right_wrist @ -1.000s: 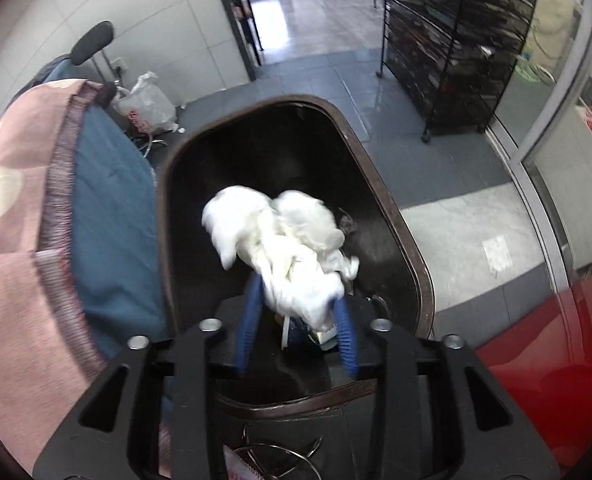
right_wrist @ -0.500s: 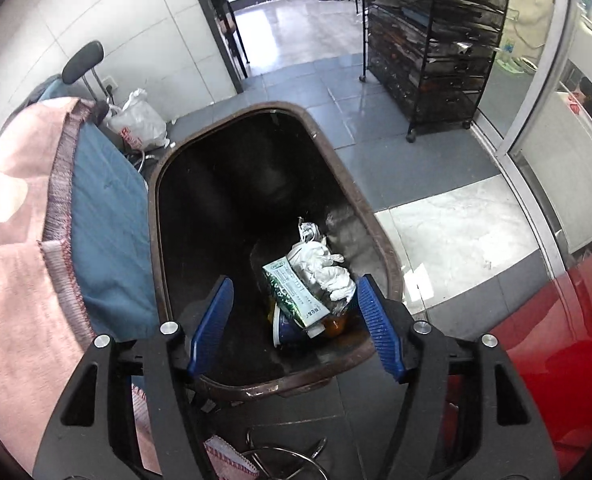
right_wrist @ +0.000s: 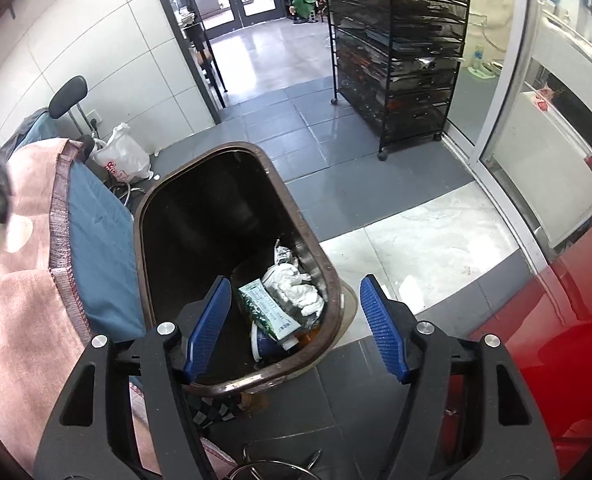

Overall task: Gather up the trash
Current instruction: 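Open the left tool over the bin to drop the plastic bag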

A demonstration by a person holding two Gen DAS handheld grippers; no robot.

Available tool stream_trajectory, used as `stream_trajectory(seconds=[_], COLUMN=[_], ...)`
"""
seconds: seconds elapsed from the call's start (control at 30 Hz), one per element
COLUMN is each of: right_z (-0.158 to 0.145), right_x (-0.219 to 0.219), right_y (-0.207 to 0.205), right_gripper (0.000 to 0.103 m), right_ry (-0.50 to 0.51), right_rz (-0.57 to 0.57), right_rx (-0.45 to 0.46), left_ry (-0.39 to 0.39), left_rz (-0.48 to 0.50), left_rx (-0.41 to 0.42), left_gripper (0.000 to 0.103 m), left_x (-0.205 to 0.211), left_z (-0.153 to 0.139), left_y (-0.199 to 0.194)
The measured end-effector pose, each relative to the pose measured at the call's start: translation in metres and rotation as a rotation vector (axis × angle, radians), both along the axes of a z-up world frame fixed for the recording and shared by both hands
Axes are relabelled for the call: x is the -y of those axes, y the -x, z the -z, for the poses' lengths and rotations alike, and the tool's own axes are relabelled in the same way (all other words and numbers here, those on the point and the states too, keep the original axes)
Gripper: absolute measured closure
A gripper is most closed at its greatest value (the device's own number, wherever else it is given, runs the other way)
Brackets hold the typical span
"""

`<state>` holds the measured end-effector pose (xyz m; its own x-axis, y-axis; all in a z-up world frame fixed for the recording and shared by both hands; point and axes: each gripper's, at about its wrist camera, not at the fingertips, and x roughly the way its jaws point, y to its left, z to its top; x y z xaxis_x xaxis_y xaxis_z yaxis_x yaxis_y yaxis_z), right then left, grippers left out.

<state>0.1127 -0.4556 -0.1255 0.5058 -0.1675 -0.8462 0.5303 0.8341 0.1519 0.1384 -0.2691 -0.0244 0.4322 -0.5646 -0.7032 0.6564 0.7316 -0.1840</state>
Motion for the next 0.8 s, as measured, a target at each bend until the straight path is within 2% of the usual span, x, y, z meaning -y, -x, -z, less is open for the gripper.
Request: stream_trajectory(seconds=[0.17, 0.23, 0.3, 0.37, 0.6, 0.8], right_z=[0.000, 0.000, 0.000, 0.000, 0.000, -0.003], right_x=[0.008, 0.010, 0.012, 0.014, 0.011, 0.005], right_y=[0.004, 0.006, 0.006, 0.007, 0.006, 0.003], right_gripper=[0.036, 0.036, 0.036, 0.035, 0.035, 0.035], right_ry=[-0.002, -0.002, -0.002, 0.000, -0.008, -0.007], right_rz=[0.019, 0.023, 0.023, 0.028, 0.023, -0.003], right_rx=[-0.005, -0.004, -0.007, -0.008, -0.009, -0.001], left_ry=[-0.018, -0.027, -0.027, -0.009, 0.028, 0.053], left_rz=[0.005, 0.019, 0.019, 0.017, 0.006, -0.025], left_rx=[-0.031, -0.036, -0.016, 0.015, 0.032, 0.037], left_gripper=[0.072, 0.061, 0.033, 0.024, 0.013, 0.011], left_x=[0.009, 0.013, 0.013, 0.009, -0.001, -0.017], left_z=[0.010, 0.013, 0.013, 0.011, 0.002, -0.008], left_y=[-0.008, -0.008, -0.005, 0.000, 0.007, 0.016])
